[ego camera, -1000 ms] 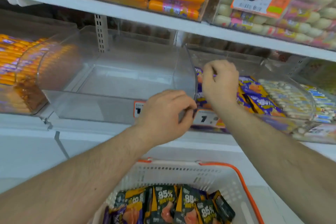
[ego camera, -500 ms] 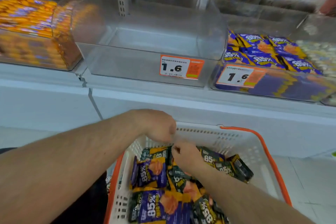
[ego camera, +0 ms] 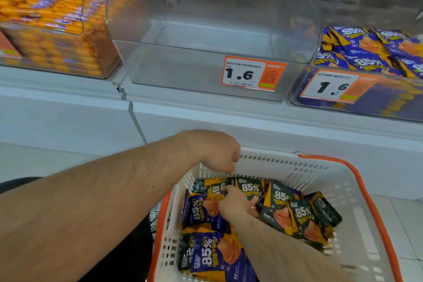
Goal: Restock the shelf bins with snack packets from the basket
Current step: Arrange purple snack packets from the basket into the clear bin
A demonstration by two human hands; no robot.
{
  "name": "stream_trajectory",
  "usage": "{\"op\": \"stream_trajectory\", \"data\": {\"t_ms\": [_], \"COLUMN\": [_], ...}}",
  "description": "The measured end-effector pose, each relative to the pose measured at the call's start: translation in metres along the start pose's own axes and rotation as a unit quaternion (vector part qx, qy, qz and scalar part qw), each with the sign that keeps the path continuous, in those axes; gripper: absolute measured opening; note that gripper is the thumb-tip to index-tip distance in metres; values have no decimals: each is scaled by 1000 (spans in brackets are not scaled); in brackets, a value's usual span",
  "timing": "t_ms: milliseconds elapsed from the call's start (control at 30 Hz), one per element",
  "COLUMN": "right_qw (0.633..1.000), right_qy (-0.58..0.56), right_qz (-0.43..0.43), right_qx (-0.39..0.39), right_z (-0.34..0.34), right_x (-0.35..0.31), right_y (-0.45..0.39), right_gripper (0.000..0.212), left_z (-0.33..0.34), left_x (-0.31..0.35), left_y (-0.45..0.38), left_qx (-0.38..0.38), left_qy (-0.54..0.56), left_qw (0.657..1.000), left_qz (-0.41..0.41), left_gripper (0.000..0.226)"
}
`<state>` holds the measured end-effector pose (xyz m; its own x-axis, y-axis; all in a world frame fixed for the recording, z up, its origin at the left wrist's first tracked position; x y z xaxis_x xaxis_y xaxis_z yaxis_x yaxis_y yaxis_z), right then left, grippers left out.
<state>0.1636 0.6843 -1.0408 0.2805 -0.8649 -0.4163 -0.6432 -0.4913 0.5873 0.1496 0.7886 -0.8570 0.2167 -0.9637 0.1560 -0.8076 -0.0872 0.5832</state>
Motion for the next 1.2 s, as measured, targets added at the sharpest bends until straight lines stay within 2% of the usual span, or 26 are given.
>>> {"op": "stream_trajectory", "data": {"t_ms": [100, 200, 333, 533, 633, 700, 767, 800, 867, 933, 1000, 1033, 1067, 1133, 1167, 1200], "right_qw": [999, 1000, 999, 979, 951, 919, 866, 838, 791, 767, 770, 779, 803, 874, 894, 896], "right_qy": [41, 27, -7, -191, -295, -382, -486, -534, -604, -638, -633, -617, -576, -410, -303, -186], "right_qz": [3, 12, 1, -55, -38, -12, 11, 14, 13, -4, -14, -24, -45, -114, -171, -240], "right_qx": [-7, -3, 32, 53, 81, 93, 115, 114, 93, 67, 84, 110, 144, 235, 284, 324], "right_z": [-6, -8, -13, -74, -125, -153, -177, -186, -203, -216, -229, -236, -243, -260, -268, -273], "right_x": [-3, 2, 3, -4, 4, 9, 9, 8, 4, 0, 3, 7, 11, 20, 21, 21], "right_y": [4, 5, 1, 16, 29, 42, 57, 63, 80, 95, 100, 100, 101, 102, 107, 113], "right_gripper": [52, 48, 22, 25, 11, 4, 12, 19, 30, 36, 35, 32, 26, 7, 8, 21], "left_z": [-5, -8, -9, -6, -13, -19, -26, -29, -31, -30, -30, -33, -37, -47, -53, -58], "left_x": [7, 11, 10, 0, -7, -11, -8, -5, 1, 11, 19, 22, 25, 29, 29, 29], "left_y": [2, 3, 4, -1, -1, -1, 2, 4, 2, 1, 0, 0, 2, 4, 5, 5], "left_qx": [7, 10, 2, -1, 48, 88, 103, 103, 87, 51, 44, 65, 88, 137, 157, 174], "left_qy": [8, 15, 21, 44, 111, 199, 316, 368, 453, 554, 642, 650, 647, 631, 621, 614], "left_qw": [1000, 1000, 1000, 999, 989, 968, 932, 912, 877, 824, 763, 756, 757, 764, 768, 770], "left_qz": [1, 8, 3, -28, -90, -125, -143, -147, -136, -103, -60, -44, -33, -16, -14, -14], "left_gripper": [38, 42, 42, 28, 53, 69, 75, 69, 42, 25, 17, 12, 10, 13, 15, 17]}}
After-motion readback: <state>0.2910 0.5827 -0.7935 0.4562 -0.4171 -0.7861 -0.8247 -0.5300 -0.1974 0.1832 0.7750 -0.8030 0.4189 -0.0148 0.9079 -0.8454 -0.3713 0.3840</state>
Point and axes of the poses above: each hand's wrist, its own y-axis away from the middle knuckle, its own z-axis out of the palm, x = y × z, the point moved 4 cm from there along -y, towards the middle knuckle, and after that the axes turned 6 degrees about -z, right-handed, at the moved point
